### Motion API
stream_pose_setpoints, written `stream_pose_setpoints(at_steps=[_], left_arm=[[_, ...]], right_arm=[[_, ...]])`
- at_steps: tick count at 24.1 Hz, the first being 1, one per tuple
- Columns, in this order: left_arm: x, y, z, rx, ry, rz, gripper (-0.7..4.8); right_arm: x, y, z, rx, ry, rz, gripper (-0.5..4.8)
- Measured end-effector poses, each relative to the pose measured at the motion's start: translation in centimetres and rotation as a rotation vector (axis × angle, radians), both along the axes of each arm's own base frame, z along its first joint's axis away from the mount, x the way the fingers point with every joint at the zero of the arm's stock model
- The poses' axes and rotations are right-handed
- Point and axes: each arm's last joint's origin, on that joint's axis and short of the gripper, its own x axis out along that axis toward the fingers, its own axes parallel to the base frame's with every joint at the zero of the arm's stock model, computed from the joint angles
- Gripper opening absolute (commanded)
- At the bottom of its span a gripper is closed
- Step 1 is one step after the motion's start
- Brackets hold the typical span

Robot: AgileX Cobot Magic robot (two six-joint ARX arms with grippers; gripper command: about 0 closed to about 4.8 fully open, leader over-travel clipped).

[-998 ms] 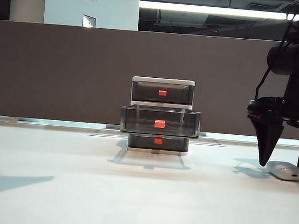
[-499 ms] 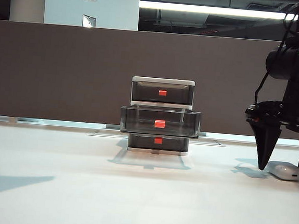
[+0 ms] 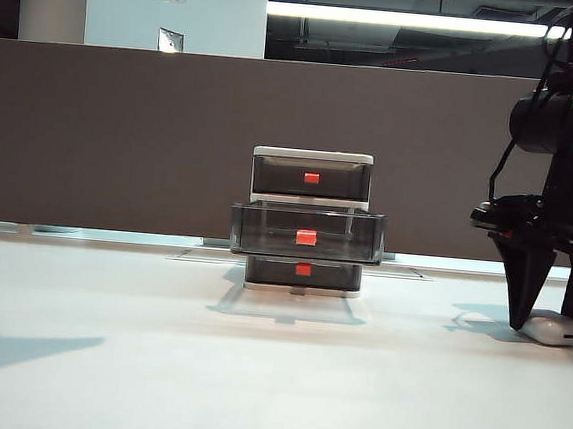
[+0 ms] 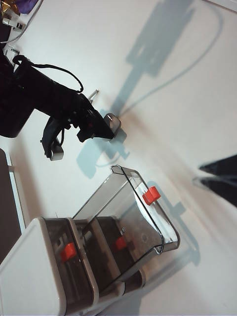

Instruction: Pick up the earphone case on the table, open the lid, insert the wireless earphone on the table into it, close the lid, put the earphone case into the second layer of the drawer, and finally close the drawer.

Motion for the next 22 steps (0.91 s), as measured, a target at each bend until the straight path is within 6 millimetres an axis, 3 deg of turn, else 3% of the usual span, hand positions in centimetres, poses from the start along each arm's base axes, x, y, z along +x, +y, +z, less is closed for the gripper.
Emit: stream_pose_setpoints(at_steps=[5,17,22], left_arm=[[0.0,0.0,0.0,0.0,0.0,0.0,-0.06],[0.0,0.0,0.0,0.0,0.0,0.0,-0.05],[0.0,0.0,0.0,0.0,0.0,0.0,-0.06]], right_arm=[[0.0,0.0,0.0,0.001,0.002,-0.001,1.51],[-0.4,-0.1,0.4,-0.001,0.016,-0.002,1.44],[-1.7,-0.2,4.0,0.013,-0.09,-0.001,1.44]])
